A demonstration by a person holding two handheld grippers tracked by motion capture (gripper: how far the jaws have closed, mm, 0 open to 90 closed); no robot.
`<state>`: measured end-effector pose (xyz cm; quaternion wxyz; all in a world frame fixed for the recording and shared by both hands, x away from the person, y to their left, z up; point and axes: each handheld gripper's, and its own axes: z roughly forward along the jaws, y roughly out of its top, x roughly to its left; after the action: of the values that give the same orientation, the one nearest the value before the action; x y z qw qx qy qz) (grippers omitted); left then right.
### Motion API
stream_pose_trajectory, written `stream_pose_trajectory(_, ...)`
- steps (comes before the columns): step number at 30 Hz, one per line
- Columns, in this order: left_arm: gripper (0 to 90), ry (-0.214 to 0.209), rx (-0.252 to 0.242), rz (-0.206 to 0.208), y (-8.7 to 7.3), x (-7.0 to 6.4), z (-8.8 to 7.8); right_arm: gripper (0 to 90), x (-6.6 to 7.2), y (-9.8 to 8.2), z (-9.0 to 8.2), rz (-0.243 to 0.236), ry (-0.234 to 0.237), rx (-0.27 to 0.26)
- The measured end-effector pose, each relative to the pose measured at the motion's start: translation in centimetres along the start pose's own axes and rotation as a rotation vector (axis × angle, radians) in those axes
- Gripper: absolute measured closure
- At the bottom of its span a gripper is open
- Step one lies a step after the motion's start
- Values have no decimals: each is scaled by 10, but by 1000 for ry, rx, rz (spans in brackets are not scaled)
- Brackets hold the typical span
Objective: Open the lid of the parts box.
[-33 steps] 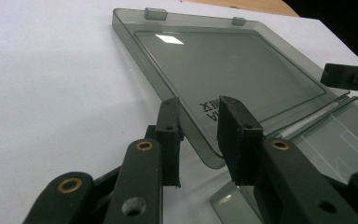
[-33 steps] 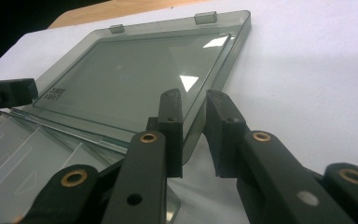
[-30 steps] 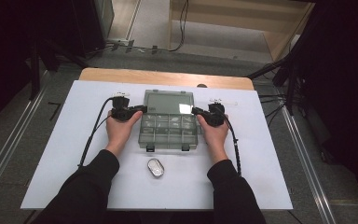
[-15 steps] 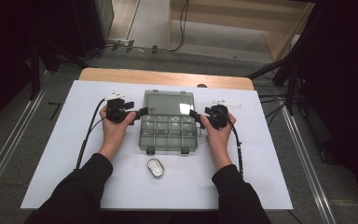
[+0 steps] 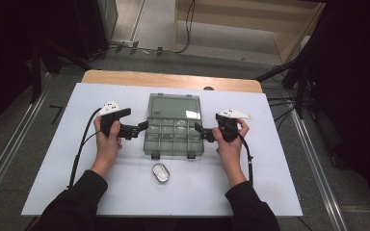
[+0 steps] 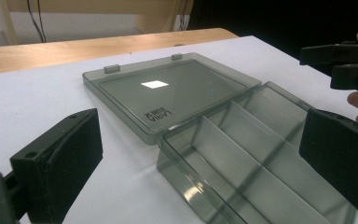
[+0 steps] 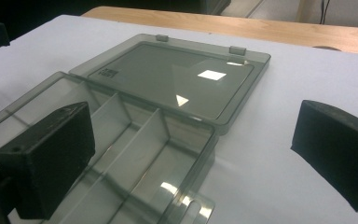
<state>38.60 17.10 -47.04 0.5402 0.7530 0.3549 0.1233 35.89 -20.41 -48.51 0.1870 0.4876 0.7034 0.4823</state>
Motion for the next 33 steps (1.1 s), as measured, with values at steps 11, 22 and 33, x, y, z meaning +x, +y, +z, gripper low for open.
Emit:
stream_pose_trajectory(11, 0, -12, -22, 24, -14, -12, -36, 0, 13, -14, -29, -22, 9, -49)
stream_pose_trajectory(22, 0, 9, -54, 31, -37, -20, -73, 0, 27, -25, -52, -53, 27, -68)
stream_pose_trajectory(33, 0, 27, -55, 48, -54, -23, -106, 0, 36, -37, -63, -65, 47, -55)
